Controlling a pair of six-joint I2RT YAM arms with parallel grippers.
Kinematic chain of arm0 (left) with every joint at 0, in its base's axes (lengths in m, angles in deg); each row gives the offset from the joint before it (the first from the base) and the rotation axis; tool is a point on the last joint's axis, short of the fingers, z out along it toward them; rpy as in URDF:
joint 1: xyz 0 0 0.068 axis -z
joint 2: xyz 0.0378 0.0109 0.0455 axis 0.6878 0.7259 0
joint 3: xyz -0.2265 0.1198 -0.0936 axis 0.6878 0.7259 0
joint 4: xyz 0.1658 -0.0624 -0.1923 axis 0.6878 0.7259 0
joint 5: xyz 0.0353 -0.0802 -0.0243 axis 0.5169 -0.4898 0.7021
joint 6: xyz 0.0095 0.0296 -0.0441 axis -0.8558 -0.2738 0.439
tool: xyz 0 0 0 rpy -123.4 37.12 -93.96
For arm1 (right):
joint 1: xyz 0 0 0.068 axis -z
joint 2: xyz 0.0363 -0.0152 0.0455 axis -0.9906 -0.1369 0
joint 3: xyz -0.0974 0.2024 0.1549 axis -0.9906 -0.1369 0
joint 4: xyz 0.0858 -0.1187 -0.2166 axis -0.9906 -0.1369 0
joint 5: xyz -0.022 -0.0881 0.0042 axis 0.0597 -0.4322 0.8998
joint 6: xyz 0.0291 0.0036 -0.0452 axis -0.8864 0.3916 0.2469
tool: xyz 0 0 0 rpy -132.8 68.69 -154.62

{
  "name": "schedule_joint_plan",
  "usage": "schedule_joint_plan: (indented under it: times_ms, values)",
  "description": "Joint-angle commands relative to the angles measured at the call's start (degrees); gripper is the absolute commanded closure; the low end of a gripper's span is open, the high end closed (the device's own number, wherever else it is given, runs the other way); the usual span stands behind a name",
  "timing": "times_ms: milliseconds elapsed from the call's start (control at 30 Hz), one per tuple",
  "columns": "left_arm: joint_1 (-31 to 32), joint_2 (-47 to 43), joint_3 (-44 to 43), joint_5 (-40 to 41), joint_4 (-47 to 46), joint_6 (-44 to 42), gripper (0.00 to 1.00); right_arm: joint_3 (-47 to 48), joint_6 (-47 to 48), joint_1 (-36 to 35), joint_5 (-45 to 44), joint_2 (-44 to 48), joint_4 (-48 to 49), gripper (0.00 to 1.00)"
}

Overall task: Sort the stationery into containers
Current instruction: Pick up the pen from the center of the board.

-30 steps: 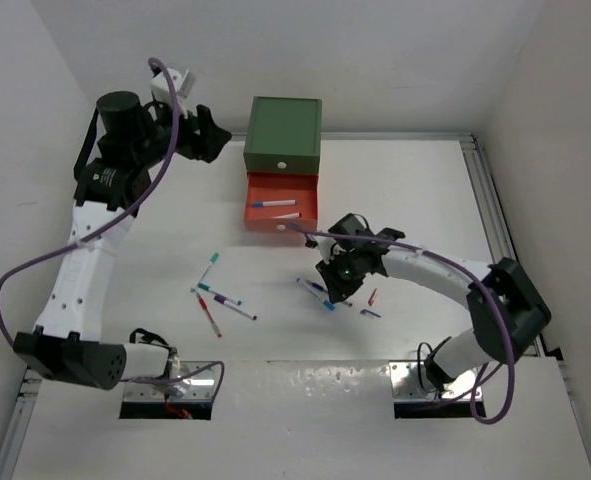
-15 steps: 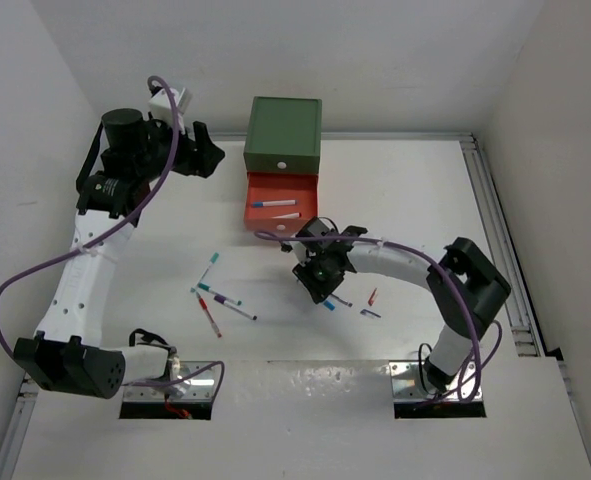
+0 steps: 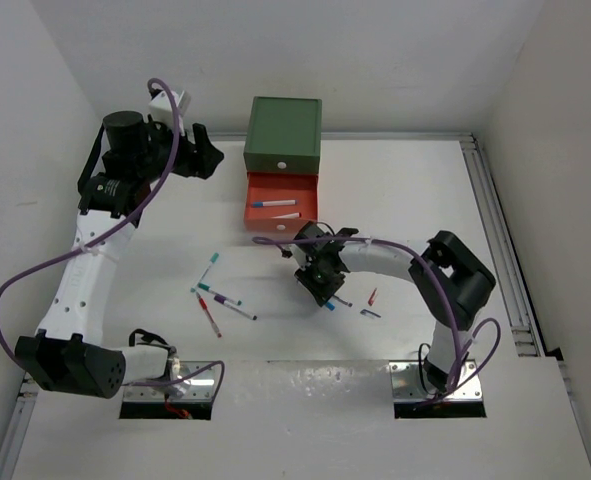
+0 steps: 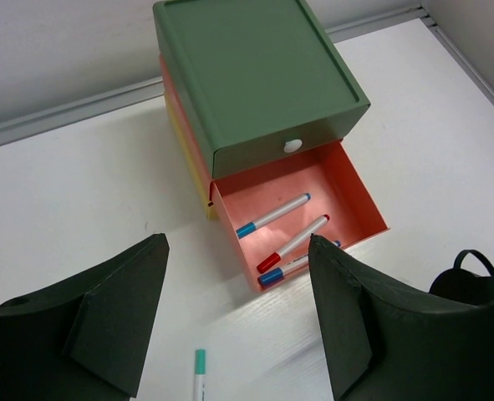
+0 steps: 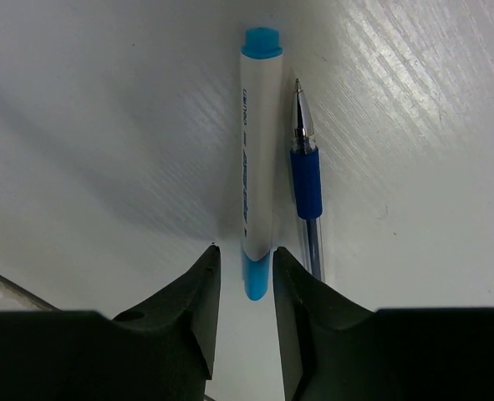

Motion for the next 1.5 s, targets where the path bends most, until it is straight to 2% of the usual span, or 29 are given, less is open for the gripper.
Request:
schedule_joint_plan:
  times_ms: [0, 267, 500, 567, 667, 700, 800, 933, 1000, 1233, 1467]
  values:
    - [-0.8, -1.2, 0.0, 0.1, -2.4, 0.6, 0.26, 2.1, 0.9, 0.4, -1.0, -1.3, 1.7, 0.69]
    - [-1.2, -1.2, 0.2, 0.0, -2.4, 0.4, 0.25, 2.9, 2.1, 0.4, 0.0, -4.7, 2.3, 0.71]
    - [-1.9, -1.4, 1.5, -0.1, -2.4, 2.7, 0.22, 0.8, 4.6, -0.4, 0.5, -3.5, 3.9, 1.00]
    - [-2.4, -2.5, 3.9, -2.5, -3.1, 4.3, 0.21, -0.1, 5.5, -0.5, 2.0, -2.0, 3.7, 1.00]
    - [-3.7, -6.5, 9.7, -10.5, -8.6, 7.5, 0.20, -0.7, 7.2, -0.5, 5.9, 2.7, 1.0, 1.00]
    - [-4.1, -8.2, 14.8, -14.1, -13.1, 8.4, 0.19, -0.7, 7.5, -0.2, 7.2, 6.1, 0.3, 1.00]
    - [-4.3, -13.5, 23.3, -18.1, -20.9, 13.8, 0.18, 0.7, 9.9, 1.0, 12.7, 12.3, -2.7, 1.00]
    - [-4.6, -17.8, 27.7, -20.7, -27.3, 17.7, 0.18, 4.7, 4.4, 3.2, 16.3, 17.2, -1.6, 1.00]
    - [-4.7, -18.5, 29.8, -22.6, -30.3, 21.0, 0.18, 5.9, 0.8, 4.1, 17.9, 19.7, 2.4, 1.00]
    - [-1.7, -17.2, 33.6, -26.5, -40.9, 33.2, 0.17, 13.4, -11.6, 6.7, 22.1, 19.5, 10.3, 1.00]
    - [3.1, -14.2, 35.4, -25.1, -43.4, 36.5, 0.18, 19.9, -17.1, 8.0, 25.1, 17.2, 13.3, 1.00]
